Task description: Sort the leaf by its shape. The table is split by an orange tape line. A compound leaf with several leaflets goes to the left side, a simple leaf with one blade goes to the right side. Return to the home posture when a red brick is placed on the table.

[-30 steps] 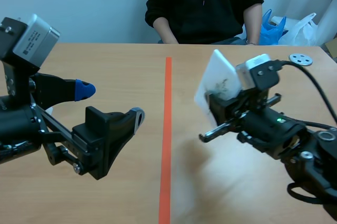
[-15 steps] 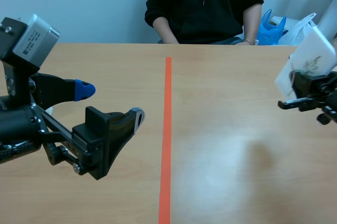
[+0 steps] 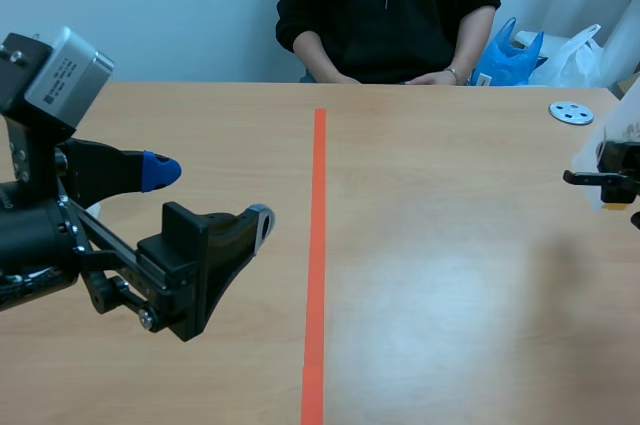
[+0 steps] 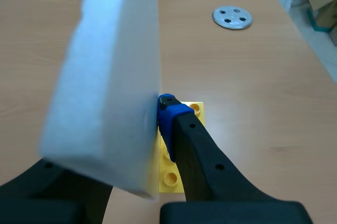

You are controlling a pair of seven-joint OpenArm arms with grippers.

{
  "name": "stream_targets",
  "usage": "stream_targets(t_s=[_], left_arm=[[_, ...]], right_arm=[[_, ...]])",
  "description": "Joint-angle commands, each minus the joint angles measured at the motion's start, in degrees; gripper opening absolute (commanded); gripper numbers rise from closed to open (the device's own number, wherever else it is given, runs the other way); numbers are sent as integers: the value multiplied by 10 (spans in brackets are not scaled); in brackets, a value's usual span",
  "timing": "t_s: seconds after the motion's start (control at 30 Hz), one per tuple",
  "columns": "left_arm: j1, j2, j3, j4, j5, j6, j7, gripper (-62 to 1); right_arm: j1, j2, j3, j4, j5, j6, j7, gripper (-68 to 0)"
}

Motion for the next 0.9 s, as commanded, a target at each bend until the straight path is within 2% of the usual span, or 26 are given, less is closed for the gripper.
stream_targets(t_s=[0.0,0.2,0.37,0.43,0.57,0.87], left_arm=[[-5,-2,-1,1,-5,-1,-6,14],[-5,-2,-1,1,-5,-1,-6,14],[-5,-2,-1,1,-5,-1,-6,14],[-5,-2,-1,1,-5,-1,-6,14],[-5,-2,-1,1,-5,-1,-6,14],[-5,-2,-1,1,-5,-1,-6,14]], right_arm=[[33,8,1,-5,4,0,15,-627],[116,3,-2,-127,-3,-26,26,-627],[167,-7,-24,-217,-31,-29,55,-626],[178,-13,-33,-230,-44,-31,56,-624],[180,-26,-41,-234,-60,-53,56,-624],[179,-28,-41,-234,-69,-56,50,-620]])
